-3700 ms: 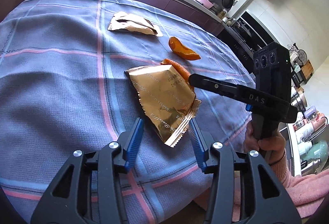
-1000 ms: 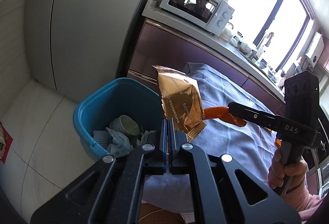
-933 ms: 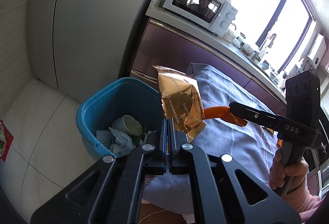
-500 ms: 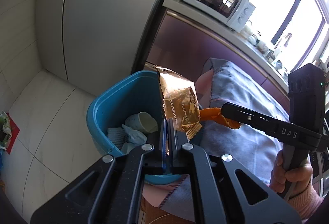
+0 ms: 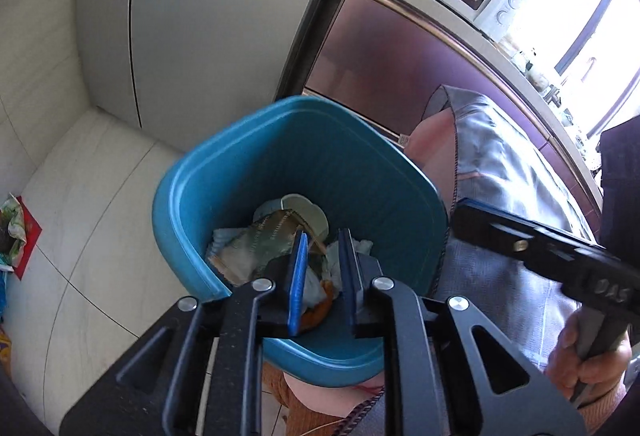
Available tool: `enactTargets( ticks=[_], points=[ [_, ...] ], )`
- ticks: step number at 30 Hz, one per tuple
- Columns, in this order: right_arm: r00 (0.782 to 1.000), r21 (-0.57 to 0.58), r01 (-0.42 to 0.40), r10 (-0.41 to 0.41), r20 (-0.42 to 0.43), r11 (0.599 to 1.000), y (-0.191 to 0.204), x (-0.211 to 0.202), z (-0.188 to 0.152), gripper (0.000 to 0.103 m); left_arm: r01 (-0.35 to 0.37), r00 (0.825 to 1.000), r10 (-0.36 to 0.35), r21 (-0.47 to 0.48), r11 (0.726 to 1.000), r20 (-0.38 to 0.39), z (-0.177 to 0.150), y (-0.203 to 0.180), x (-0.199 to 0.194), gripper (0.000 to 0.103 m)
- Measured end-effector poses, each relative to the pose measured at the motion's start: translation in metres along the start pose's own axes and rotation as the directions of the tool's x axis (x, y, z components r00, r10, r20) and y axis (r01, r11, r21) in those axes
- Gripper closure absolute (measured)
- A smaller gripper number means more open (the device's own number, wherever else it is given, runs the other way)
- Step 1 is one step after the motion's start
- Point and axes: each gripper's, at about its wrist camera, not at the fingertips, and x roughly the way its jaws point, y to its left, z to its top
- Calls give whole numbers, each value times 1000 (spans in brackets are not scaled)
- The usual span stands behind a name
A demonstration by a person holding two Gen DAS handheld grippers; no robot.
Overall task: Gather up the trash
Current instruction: 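Open both tools to drop the items into the bin, then move both open tools back toward the table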
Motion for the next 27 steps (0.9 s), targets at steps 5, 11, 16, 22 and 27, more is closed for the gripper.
enactTargets(
  ticks=[5, 11, 16, 22, 27],
  points=[
    [999, 8, -6, 6, 40, 1000, -8, -28, -11, 70, 18, 999, -19, 28, 999, 34, -6, -10, -8, 75],
    [990, 6, 51, -51, 130, 999, -23, -85, -33, 62, 79, 993, -89, 130, 988, 75, -15, -44, -27, 61],
    [965, 67, 145, -156, 211, 987, -53, -142, -57, 58, 151, 982, -172, 237, 960, 73, -23, -94, -32, 56],
    [907, 207, 271, -321, 273, 940, -98, -206, -98, 58, 243, 963, -269, 360, 901, 22, -38, -163, -29, 54],
    [839, 335, 344, -447, 309, 877, -135, -258, -133, 57, 298, 949, -314, 436, 849, -36, -48, -222, -15, 53]
  ],
)
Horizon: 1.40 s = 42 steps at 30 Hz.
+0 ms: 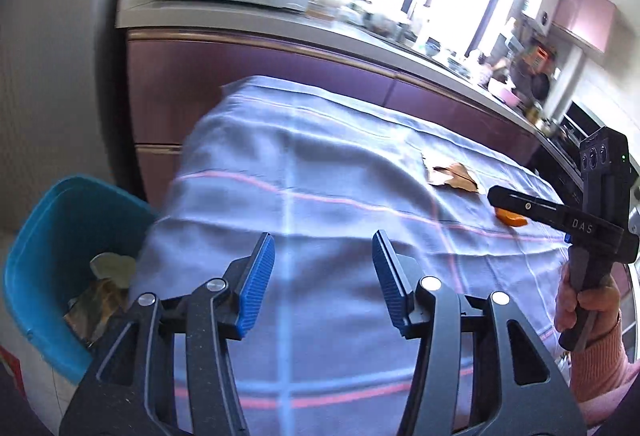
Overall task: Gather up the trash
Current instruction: 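Move both open tools back toward the table, then grasp the gold foil wrapper with the right tool while the left tool grasps the orange peel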
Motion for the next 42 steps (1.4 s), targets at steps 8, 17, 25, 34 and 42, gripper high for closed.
enactTargets(
  ticks=[8, 17, 25, 34, 42],
  points=[
    [980, 101, 174, -183, 82, 980, -72, -38, -5, 51, 81, 995, -72, 131, 988, -73, 22, -87, 63, 51],
    [976, 126, 213, -217, 18, 969, -115, -43, -19, 44, 100, 988, -64, 273, 957, -139, 47, -160, 130, 48],
    [980, 123, 197, -197, -10, 973, -123, -35, -21, 43, 84, 982, -26, 311, 947, -188, 61, -190, 174, 45],
    [1000, 230, 15, -13, -14, 973, -141, -10, 16, 43, 87, 980, -35, 259, 962, -197, 73, -189, 184, 44],
    [992, 249, -20, 50, -117, 968, -136, 37, 32, 43, 76, 977, -29, 221, 972, -212, 72, -170, 185, 48]
  ],
)
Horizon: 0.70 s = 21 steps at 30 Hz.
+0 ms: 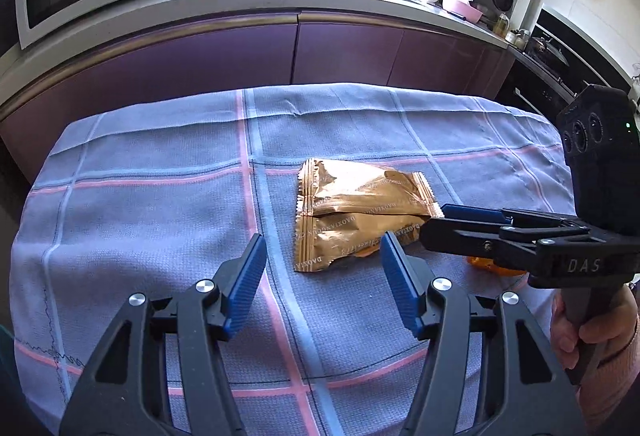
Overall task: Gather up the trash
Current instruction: 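Grasp the gold foil wrapper with the right tool while the left tool grasps the orange peel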
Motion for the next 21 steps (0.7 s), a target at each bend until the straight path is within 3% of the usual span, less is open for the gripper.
enactTargets(
  ticks=[4, 6, 12, 14, 21],
  points=[
    [997, 41, -71, 71, 0, 997, 0, 3, 1, 43, 30, 998, -31, -15, 999, -55, 1, 4, 14, 64],
    [997, 56, -79, 79, 12, 995, -1, 5, 2, 45, 26, 997, -26, -7, 1000, -68, -1, 1, 19, 67],
    [993, 126, -120, 120, 11, 985, -9, 15, 7, 69, 43, 997, -42, 11, 999, -71, -1, -2, 20, 72],
    [993, 144, -121, 121, 14, 982, -12, 19, 8, 93, 39, 997, -37, 16, 999, -68, -3, -3, 19, 72],
    [991, 134, -118, 108, 81, 984, -15, 3, 8, 100, 61, 998, -61, 23, 998, -27, -7, -11, 4, 68]
  ],
)
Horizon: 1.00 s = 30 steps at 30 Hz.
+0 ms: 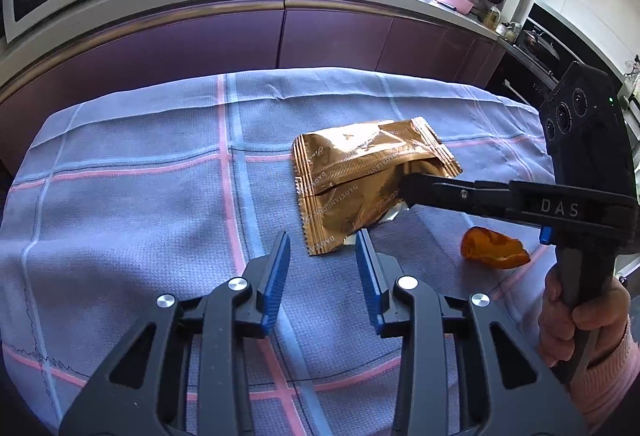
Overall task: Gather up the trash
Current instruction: 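Grasp the gold foil wrapper with the right tool while the left tool grasps the orange peel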
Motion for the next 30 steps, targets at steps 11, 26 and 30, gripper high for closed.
enactTargets(
  ticks=[11, 26, 30],
  points=[
    [990, -17, 23, -21, 143, 1000, -15, -71, -8, 101, 185, 983, -182, 159, 970, -36, -9, -71, 6, 58],
    [984, 15, 0, -2, 176, 1000, -33, -91, -19, 101, 231, 971, -221, 113, 966, -95, -9, -79, 28, 93],
    [983, 2, -10, 9, 183, 1000, -28, -94, -22, 101, 198, 980, -193, 113, 974, -58, -15, -78, 11, 94]
  ],
)
